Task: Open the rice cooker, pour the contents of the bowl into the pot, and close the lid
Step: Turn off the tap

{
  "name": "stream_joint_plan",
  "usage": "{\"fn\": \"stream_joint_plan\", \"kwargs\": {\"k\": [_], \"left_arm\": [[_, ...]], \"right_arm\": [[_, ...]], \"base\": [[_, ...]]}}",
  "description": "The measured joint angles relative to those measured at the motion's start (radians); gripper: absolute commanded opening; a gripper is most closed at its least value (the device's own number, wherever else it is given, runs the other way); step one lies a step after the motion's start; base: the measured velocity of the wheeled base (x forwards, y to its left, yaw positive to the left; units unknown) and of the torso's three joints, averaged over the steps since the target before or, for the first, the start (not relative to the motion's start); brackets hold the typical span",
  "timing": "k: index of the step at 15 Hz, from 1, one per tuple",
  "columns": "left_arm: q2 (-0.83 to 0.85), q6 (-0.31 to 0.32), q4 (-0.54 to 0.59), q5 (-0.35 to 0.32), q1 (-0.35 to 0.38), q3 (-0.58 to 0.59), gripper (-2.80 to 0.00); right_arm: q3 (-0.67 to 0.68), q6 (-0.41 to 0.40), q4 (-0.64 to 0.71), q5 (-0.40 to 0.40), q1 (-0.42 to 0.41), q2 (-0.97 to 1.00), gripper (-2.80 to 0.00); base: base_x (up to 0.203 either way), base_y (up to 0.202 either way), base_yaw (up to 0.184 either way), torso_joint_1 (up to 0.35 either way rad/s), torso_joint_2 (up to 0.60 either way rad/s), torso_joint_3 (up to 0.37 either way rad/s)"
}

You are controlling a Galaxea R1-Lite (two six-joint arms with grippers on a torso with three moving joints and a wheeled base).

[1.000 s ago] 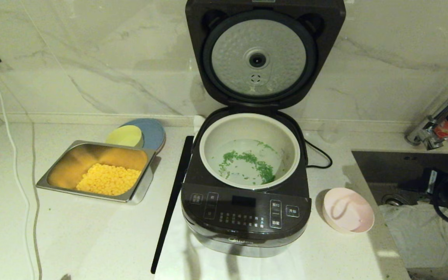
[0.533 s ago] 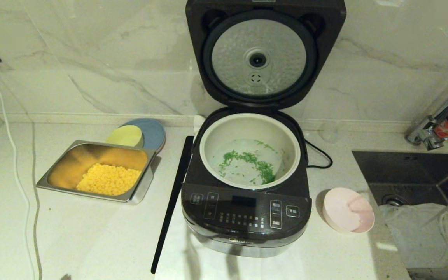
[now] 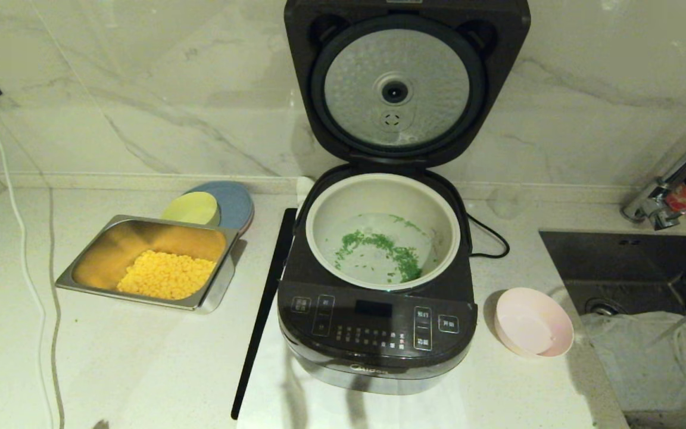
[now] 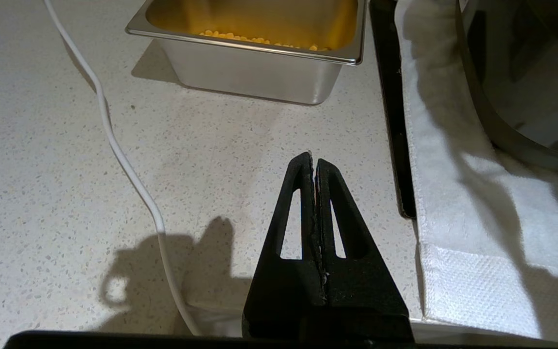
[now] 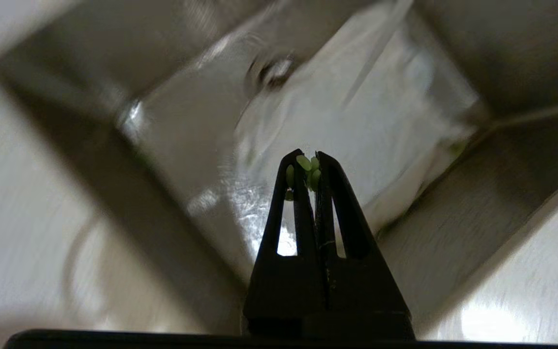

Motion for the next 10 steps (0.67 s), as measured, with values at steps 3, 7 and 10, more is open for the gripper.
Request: {"fn": "stream_joint_plan", "kwargs": {"k": [3, 7, 10], "left_arm": [[0.0, 0.0, 0.0, 0.0, 0.0, 0.0, -2.8], [0.0, 0.0, 0.0, 0.0, 0.0, 0.0, -2.8], [0.0, 0.0, 0.0, 0.0, 0.0, 0.0, -2.8]], "right_arm": [[0.005, -0.038, -0.114, -0.099, 0.0, 0.05, -2.8], [0.017, -0.082, -0.269, -0.194, -0.001, 0.12, -2.8], [0.013, -0.109, -0.349, -0.225, -0.002, 0.176, -2.8]], "base": [[0.0, 0.0, 0.0, 0.0, 0.0, 0.0], [0.0, 0.0, 0.0, 0.0, 0.0, 0.0], [0.0, 0.0, 0.0, 0.0, 0.0, 0.0]]}}
